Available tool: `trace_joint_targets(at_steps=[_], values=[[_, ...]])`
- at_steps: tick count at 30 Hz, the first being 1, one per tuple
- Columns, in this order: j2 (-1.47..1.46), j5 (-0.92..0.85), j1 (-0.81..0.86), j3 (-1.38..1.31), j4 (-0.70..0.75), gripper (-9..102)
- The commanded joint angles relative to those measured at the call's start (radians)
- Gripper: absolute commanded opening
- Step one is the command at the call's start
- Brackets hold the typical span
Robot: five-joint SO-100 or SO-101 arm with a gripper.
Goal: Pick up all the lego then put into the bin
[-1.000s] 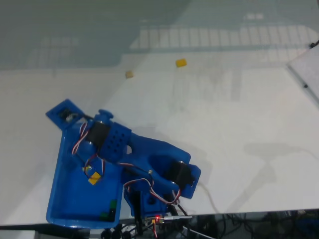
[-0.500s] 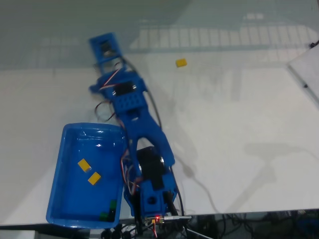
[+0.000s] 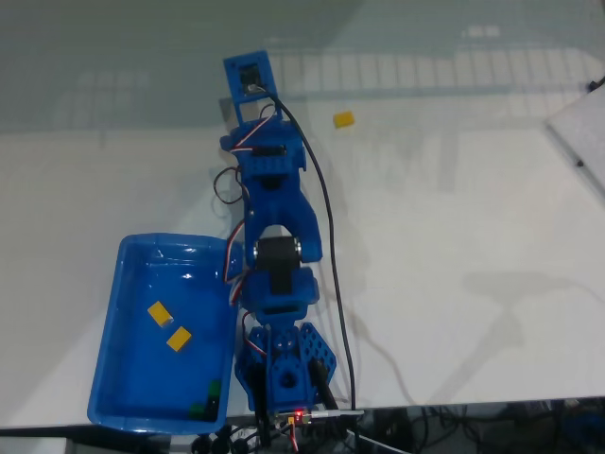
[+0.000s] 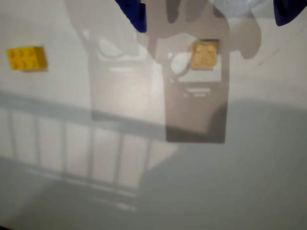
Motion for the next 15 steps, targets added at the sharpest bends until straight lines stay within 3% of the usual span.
trace_joint_targets(at_steps=[1,15], values=[[-0.020,0.028,-0.015,-0.012,-0.037,35],[-0.127,0.095,-0.060,-0.012,-0.100,34]])
